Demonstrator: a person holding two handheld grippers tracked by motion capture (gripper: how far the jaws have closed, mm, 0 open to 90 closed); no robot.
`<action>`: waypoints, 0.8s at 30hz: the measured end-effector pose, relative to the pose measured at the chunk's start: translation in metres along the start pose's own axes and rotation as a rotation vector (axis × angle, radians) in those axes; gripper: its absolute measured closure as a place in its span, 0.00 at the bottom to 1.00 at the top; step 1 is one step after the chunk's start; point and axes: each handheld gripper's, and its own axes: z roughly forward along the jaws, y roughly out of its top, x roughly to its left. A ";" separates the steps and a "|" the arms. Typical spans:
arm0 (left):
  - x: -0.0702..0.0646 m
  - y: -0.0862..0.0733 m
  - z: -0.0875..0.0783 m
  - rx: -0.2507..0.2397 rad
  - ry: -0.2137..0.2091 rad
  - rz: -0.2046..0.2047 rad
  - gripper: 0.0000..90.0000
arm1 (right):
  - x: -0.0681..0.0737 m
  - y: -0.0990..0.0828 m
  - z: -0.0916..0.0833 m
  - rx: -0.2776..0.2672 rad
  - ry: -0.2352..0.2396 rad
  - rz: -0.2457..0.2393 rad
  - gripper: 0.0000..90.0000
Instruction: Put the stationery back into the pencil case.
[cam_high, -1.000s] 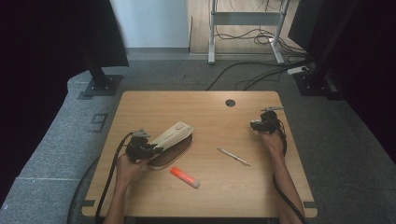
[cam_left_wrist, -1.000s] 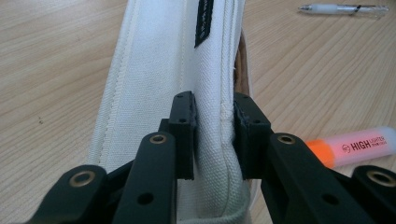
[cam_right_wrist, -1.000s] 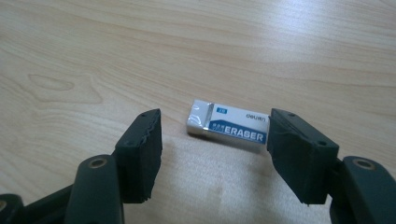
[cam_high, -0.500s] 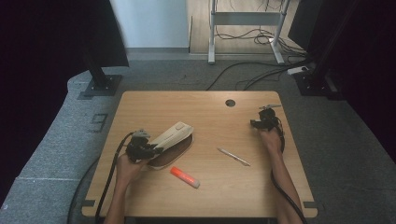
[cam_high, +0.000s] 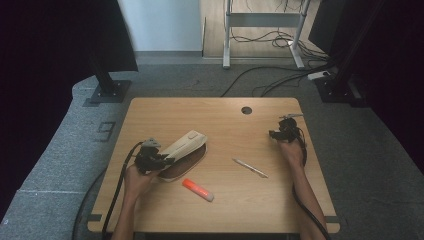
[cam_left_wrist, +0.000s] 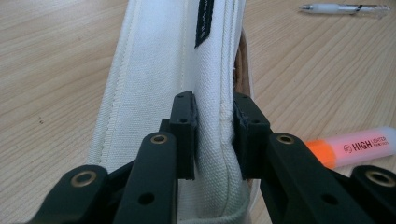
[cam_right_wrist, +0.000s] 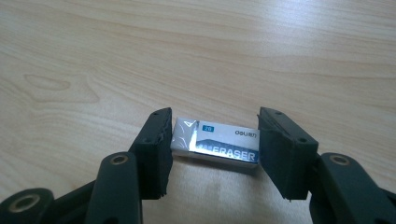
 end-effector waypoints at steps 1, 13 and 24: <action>0.000 0.000 0.000 0.000 0.000 0.000 0.81 | 0.000 -0.001 -0.002 -0.002 0.004 0.000 0.51; -0.001 0.000 0.000 -0.001 0.005 0.001 0.81 | 0.012 -0.005 -0.027 -0.026 0.058 -0.030 0.51; 0.001 0.000 0.000 0.000 -0.013 -0.026 0.81 | 0.032 -0.011 -0.045 -0.043 0.124 -0.063 0.51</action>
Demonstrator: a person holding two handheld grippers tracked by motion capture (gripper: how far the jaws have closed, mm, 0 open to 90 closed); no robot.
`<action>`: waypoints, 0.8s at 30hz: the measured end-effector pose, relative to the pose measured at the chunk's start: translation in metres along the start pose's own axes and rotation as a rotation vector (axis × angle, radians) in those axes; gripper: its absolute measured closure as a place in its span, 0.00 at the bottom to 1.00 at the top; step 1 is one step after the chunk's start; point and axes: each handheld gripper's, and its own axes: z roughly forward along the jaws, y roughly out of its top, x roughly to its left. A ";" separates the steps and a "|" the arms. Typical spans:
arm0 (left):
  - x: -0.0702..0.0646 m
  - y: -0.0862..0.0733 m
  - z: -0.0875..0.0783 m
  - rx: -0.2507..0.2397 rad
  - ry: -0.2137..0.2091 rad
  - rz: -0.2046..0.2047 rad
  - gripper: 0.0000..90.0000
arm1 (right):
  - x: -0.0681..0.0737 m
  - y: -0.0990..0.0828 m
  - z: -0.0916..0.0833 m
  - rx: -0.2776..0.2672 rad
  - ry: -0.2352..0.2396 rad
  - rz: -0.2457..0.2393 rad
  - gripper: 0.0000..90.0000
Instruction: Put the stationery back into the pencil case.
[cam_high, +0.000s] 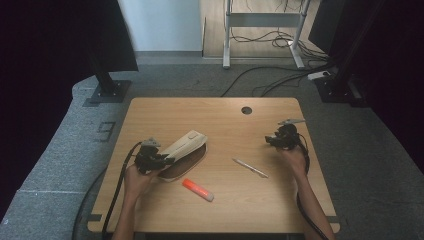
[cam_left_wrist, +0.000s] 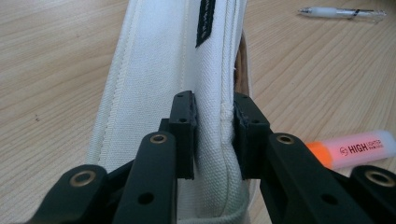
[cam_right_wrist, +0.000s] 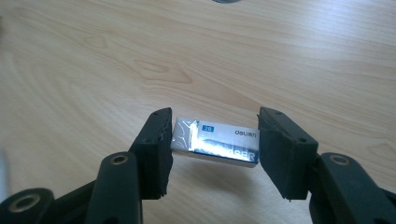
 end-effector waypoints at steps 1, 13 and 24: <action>0.000 0.000 0.000 0.000 -0.001 0.000 0.81 | 0.002 0.000 -0.002 -0.004 0.006 -0.003 0.51; 0.000 0.000 0.000 0.000 0.001 0.003 0.80 | 0.029 0.002 -0.016 -0.023 0.054 -0.063 0.51; -0.002 0.000 0.000 -0.003 0.009 0.018 0.80 | 0.051 0.001 -0.015 -0.024 0.119 -0.088 0.51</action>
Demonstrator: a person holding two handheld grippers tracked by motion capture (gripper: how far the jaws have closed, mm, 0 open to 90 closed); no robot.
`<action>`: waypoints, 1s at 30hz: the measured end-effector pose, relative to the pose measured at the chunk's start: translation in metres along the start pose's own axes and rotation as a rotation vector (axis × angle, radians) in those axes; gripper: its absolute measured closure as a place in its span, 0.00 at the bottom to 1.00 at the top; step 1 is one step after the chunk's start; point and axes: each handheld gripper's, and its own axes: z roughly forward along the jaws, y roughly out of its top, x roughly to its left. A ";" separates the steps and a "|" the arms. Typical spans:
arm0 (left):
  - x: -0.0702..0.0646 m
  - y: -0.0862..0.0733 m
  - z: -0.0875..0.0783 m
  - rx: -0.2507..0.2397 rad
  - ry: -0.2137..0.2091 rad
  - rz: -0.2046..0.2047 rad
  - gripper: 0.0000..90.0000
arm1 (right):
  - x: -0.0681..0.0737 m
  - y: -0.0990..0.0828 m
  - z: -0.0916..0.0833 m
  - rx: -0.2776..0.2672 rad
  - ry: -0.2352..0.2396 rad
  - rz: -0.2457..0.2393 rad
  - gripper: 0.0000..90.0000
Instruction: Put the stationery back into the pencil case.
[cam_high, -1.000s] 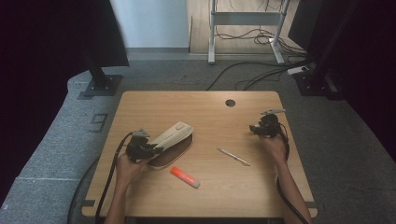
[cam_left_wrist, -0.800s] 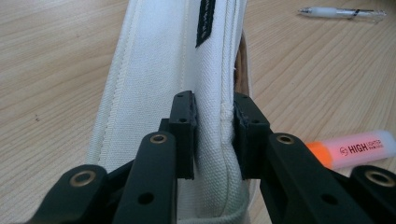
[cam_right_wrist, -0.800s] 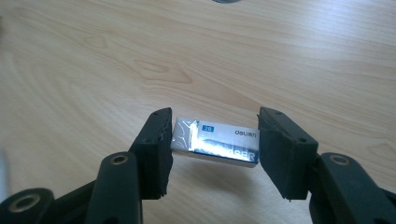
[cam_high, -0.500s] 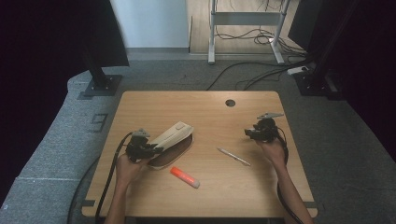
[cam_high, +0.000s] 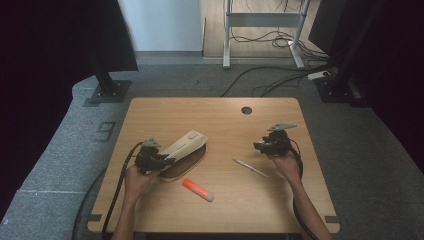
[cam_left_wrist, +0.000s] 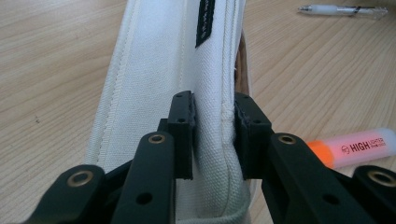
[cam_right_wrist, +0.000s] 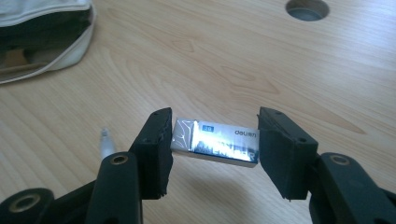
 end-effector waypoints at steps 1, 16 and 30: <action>0.000 0.000 0.000 -0.001 0.000 0.000 0.80 | 0.003 0.000 0.001 -0.002 0.006 -0.010 0.51; 0.000 0.000 -0.002 -0.014 0.006 0.003 0.81 | 0.041 0.014 0.016 -0.003 0.092 -0.076 0.51; -0.001 0.000 -0.003 -0.032 0.011 0.003 0.81 | 0.068 0.023 0.036 0.008 0.141 -0.118 0.51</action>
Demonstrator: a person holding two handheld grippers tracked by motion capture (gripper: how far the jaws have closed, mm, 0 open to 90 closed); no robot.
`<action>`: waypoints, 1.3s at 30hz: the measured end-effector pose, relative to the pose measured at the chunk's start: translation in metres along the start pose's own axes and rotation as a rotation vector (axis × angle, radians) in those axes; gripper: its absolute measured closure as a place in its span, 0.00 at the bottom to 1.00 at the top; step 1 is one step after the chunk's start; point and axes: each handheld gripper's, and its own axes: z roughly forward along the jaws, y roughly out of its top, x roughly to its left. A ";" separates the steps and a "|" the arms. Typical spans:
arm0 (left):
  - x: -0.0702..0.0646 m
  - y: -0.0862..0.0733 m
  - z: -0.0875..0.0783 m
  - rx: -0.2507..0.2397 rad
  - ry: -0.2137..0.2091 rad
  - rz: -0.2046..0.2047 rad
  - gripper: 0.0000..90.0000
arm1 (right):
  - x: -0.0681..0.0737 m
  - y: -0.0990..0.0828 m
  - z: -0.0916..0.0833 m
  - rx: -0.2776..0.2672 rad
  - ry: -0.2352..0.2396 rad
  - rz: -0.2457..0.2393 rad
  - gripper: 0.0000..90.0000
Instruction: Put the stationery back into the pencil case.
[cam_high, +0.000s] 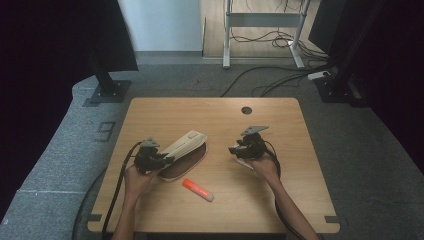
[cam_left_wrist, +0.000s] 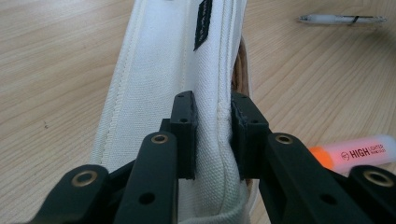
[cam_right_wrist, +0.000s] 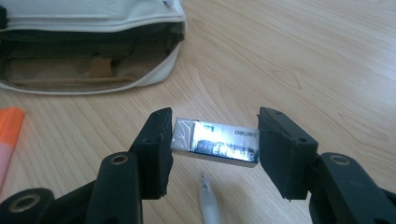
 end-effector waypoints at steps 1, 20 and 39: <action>0.000 0.000 0.000 0.000 0.000 0.000 0.81 | 0.002 0.001 0.002 -0.001 0.004 0.000 0.51; -0.001 0.000 -0.001 -0.002 0.001 0.002 0.81 | 0.024 0.017 0.032 0.017 0.042 -0.039 0.51; 0.000 0.001 -0.003 -0.002 -0.007 0.001 0.81 | 0.051 0.033 0.072 0.036 0.085 -0.075 0.51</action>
